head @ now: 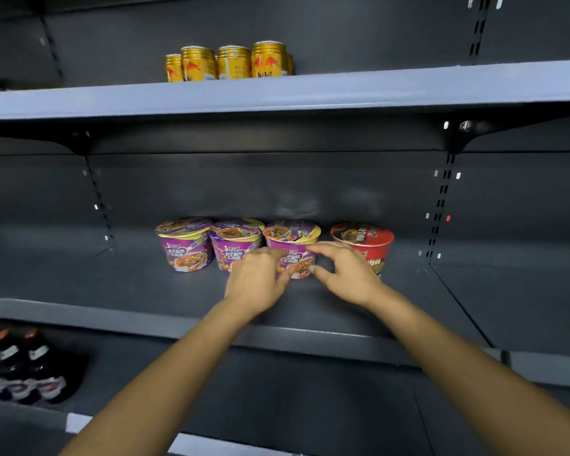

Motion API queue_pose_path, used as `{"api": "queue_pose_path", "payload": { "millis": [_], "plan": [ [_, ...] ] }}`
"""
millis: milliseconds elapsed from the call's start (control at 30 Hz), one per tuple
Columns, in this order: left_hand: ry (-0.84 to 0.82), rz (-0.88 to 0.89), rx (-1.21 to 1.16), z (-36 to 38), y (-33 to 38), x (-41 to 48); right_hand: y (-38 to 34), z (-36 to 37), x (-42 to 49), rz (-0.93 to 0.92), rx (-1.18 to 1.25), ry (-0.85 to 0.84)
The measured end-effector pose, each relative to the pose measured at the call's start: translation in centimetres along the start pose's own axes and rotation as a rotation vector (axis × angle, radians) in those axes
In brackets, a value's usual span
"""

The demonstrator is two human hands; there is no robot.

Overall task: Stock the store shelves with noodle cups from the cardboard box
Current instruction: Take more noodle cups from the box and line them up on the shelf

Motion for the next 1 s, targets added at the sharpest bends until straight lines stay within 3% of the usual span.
{"api": "queue_pose_path", "payload": {
  "millis": [467, 1000],
  "plan": [
    [-0.105, -0.16, -0.017, -2.5, -8.0, -14.6, -11.6, 10.9, -8.1, -0.038, 0.12, -0.227],
    [-0.276, -0.45, -0.048, 4.5, -11.0, -28.2, -11.1, 22.5, -17.7, 0.035, 0.336, -0.559]
  ]
}}
Point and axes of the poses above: each hand's wrist, its own x-axis towards the middle knuckle, its own z-axis out of the palm, y = z × x, the point moved 6 cm from there along x, towards the middle knuckle, and after that the axes turned 1 degree about z, right-handed, at the moved point
